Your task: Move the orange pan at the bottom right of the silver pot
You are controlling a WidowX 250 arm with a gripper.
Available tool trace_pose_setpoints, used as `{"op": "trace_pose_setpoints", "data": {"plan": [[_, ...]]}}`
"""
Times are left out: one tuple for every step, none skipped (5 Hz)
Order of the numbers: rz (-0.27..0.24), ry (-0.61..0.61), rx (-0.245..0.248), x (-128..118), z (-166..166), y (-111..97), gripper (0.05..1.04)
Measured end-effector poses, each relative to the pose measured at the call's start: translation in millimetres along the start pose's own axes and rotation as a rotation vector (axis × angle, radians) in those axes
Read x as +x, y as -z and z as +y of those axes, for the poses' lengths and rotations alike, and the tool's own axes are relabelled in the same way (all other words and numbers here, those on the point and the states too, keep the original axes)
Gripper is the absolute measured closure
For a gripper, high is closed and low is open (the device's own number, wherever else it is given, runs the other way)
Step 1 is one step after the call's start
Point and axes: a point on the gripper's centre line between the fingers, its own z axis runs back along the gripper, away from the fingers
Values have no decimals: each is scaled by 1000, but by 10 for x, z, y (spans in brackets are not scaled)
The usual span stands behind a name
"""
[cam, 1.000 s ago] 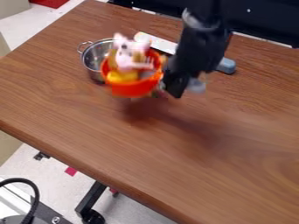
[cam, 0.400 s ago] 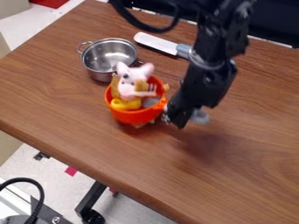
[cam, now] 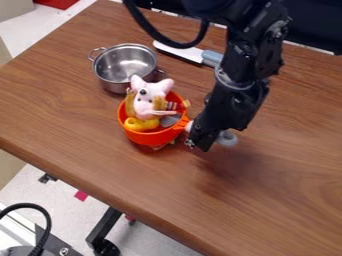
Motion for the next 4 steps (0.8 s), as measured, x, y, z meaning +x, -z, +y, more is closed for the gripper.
{"op": "trace_pose_setpoints", "data": {"plan": [[6, -23, 2, -20, -18, 32, 395], [-6, -59, 19, -50, -44, -12, 128], [-32, -82, 2, -101, -77, -61, 84], [-60, -82, -4, -188, -84, -157, 84]]}}
